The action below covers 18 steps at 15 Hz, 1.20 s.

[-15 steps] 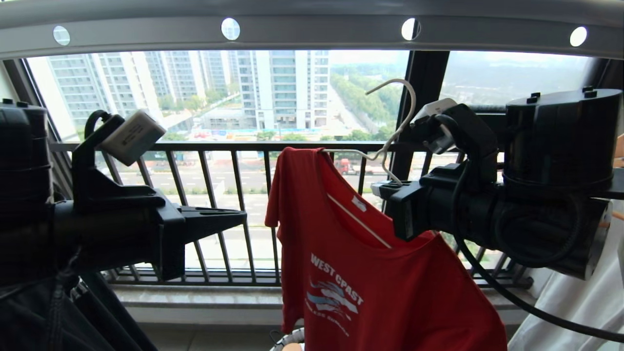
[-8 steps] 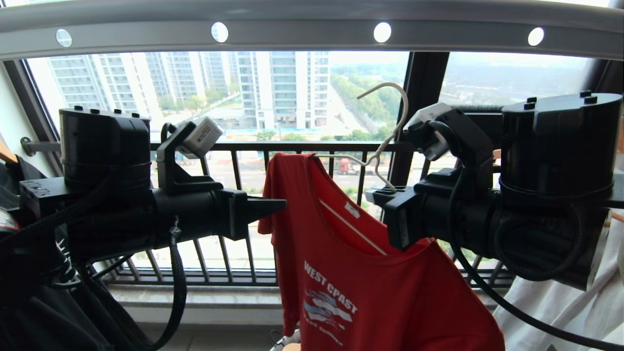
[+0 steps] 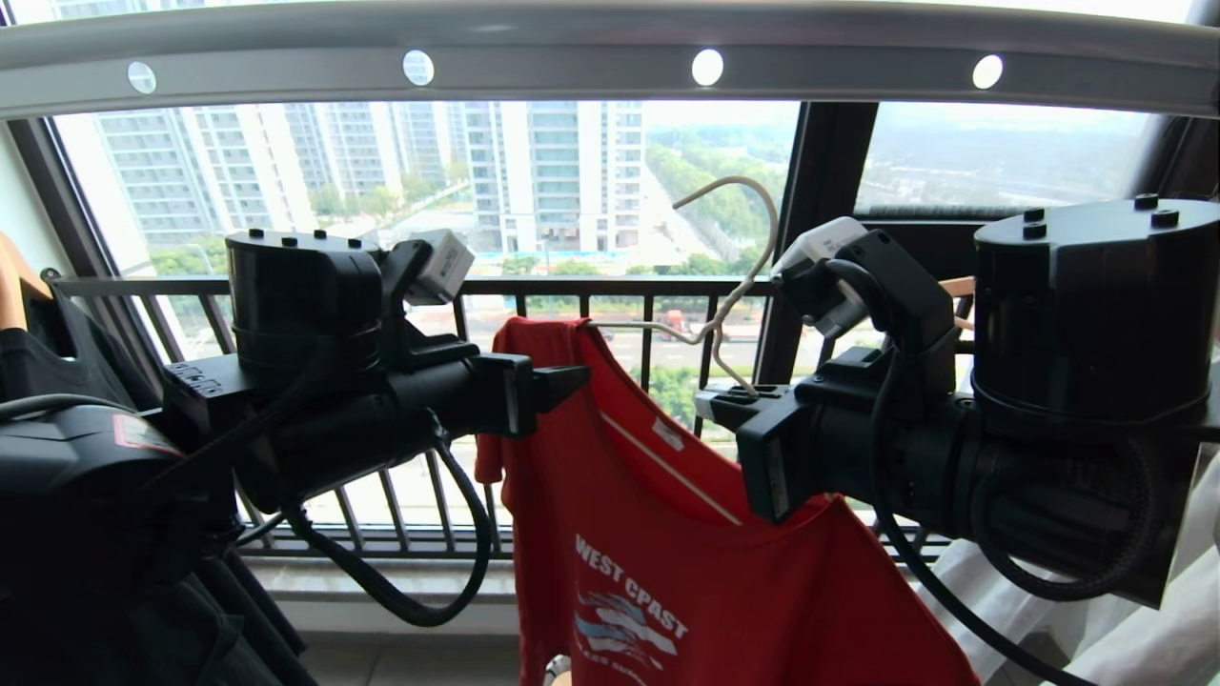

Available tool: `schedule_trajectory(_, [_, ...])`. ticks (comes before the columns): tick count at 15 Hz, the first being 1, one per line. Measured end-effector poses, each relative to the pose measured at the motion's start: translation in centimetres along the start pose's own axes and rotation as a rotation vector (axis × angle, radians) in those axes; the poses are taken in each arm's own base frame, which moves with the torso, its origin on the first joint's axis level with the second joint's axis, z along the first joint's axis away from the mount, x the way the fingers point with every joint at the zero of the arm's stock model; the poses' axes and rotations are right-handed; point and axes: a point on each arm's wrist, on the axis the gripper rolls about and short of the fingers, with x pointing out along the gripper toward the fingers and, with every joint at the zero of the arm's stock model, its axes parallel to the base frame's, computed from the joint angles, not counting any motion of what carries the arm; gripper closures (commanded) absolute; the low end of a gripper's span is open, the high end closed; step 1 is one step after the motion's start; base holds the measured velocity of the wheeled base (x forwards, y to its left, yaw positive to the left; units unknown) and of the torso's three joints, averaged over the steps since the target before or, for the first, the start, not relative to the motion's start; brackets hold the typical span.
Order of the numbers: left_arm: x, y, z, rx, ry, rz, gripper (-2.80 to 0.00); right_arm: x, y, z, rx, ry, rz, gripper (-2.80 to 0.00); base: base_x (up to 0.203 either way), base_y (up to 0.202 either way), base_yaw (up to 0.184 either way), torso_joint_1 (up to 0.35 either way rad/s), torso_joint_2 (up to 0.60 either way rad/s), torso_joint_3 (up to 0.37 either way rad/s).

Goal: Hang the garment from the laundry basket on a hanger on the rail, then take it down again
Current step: Take the clothes off the clothes rack

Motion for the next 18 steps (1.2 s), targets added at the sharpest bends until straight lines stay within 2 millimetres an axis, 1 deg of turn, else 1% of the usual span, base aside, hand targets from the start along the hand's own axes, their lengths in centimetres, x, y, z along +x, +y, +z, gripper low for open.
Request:
schedule_trajectory(6, [0.9, 0.2, -0.7, 0.031, 0.018, 0.042, -2.8, -0.4, 0.5, 0.1, -0.004, -0.007, 0.017, 0.0, 0.0, 0.0, 0.0, 0.0, 0.0, 0.0])
schedule_trajectory(10, [1.4, 0.6, -0.4, 0.056, -0.05, 0.097, -2.8, -0.4, 0.5, 0.2, -0.003, -0.008, 0.018, 0.0, 0.0, 0.0, 0.0, 0.0, 0.0, 0.0])
schedule_trajectory(13, [1.5, 0.7, -0.3, 0.062, -0.063, 0.11, -2.8, -0.4, 0.4, 0.2, -0.003, -0.008, 0.017, 0.0, 0.0, 0.0, 0.0, 0.0, 0.0, 0.0])
schedule_trajectory(14, [1.4, 0.7, -0.3, 0.063, -0.066, 0.11, -2.11, -0.4, 0.4, 0.2, -0.003, -0.008, 0.017, 0.0, 0.0, 0.0, 0.0, 0.0, 0.0, 0.0])
schedule_trajectory(15, [1.4, 0.7, -0.3, 0.064, -0.066, 0.11, 0.0, -0.4, 0.4, 0.2, -0.003, -0.009, 0.017, 0.0, 0.0, 0.0, 0.0, 0.0, 0.0, 0.0])
schedule_trajectory(18, [1.3, 0.7, -0.2, 0.065, -0.069, 0.109, 0.0, -0.4, 0.4, 0.2, -0.003, -0.009, 0.016, 0.0, 0.0, 0.0, 0.0, 0.0, 0.0, 0.0])
